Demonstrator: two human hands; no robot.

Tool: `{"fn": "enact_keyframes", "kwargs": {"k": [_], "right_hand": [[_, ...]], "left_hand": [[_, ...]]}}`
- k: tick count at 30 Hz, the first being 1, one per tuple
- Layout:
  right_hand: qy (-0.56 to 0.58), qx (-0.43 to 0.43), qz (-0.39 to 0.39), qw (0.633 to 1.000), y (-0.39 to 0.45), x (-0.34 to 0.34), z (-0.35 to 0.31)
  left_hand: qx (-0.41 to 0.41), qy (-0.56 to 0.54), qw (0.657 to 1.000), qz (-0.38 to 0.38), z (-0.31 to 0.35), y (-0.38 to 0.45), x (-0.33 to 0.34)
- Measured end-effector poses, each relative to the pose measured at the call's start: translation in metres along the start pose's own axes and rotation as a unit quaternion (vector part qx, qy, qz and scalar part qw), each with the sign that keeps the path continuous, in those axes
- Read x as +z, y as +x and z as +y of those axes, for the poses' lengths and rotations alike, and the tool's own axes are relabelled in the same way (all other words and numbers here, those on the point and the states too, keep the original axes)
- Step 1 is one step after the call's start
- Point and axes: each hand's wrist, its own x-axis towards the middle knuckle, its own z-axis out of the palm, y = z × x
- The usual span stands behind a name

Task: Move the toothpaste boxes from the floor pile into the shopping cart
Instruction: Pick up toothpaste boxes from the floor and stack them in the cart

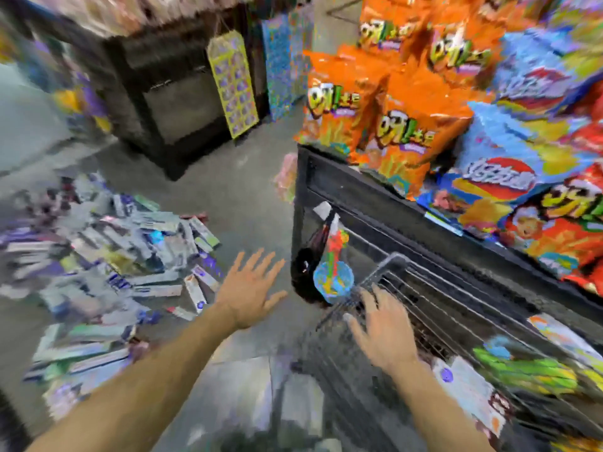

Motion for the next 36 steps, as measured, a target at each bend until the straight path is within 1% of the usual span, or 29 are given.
{"fn": "enact_keyframes", "kwargs": {"k": [1,4,6,9,10,12,15,20,22,24,27,30,34,36], "right_hand": [[-0.016,-0.028,0.004,0.999,0.012,-0.006,-0.026],[-0.049,-0.102,0.009,0.994,0.044,-0.019,-0.116],[-0.065,-0.147,0.006,0.987,0.060,-0.020,-0.182],[-0.087,-0.220,-0.018,0.971,0.075,-0.008,-0.278],[-0.093,-0.242,-0.024,0.966,0.078,-0.001,-0.307],[-0.100,-0.277,-0.044,0.955,0.084,0.013,-0.362],[-0.102,-0.341,-0.073,0.932,0.087,0.035,-0.432],[-0.136,-0.421,-0.119,0.889,0.107,0.090,-0.513],[-0.140,-0.439,-0.133,0.878,0.122,0.126,-0.535],[-0.138,-0.449,-0.142,0.871,0.141,0.171,-0.553],[-0.141,-0.458,-0.178,0.859,0.169,0.251,-0.569],[-0.147,-0.476,-0.181,0.848,0.196,0.348,-0.578],[-0.141,-0.468,-0.189,0.851,0.227,0.493,-0.579],[-0.135,-0.467,-0.193,0.852,0.241,0.563,-0.577]], "left_hand": [[-0.034,-0.009,0.999,0.011,-0.029,-0.019,0.002],[-0.144,-0.054,0.988,0.006,-0.118,-0.083,0.018],[-0.206,-0.092,0.974,0.019,-0.170,-0.130,0.032],[-0.287,-0.107,0.952,-0.011,-0.235,-0.199,0.062],[-0.309,-0.110,0.945,-0.005,-0.252,-0.221,0.073],[-0.354,-0.127,0.927,-0.004,-0.282,-0.261,0.097],[-0.407,-0.151,0.900,-0.044,-0.307,-0.307,0.135],[-0.469,-0.187,0.861,-0.055,-0.326,-0.338,0.199],[-0.487,-0.193,0.848,-0.074,-0.331,-0.338,0.229],[-0.503,-0.186,0.841,-0.076,-0.339,-0.329,0.268],[-0.517,-0.220,0.823,-0.081,-0.349,-0.301,0.342],[-0.520,-0.234,0.818,-0.082,-0.357,-0.267,0.439],[-0.519,-0.234,0.818,-0.084,-0.354,-0.230,0.586],[-0.518,-0.233,0.820,-0.072,-0.354,-0.214,0.659]]}}
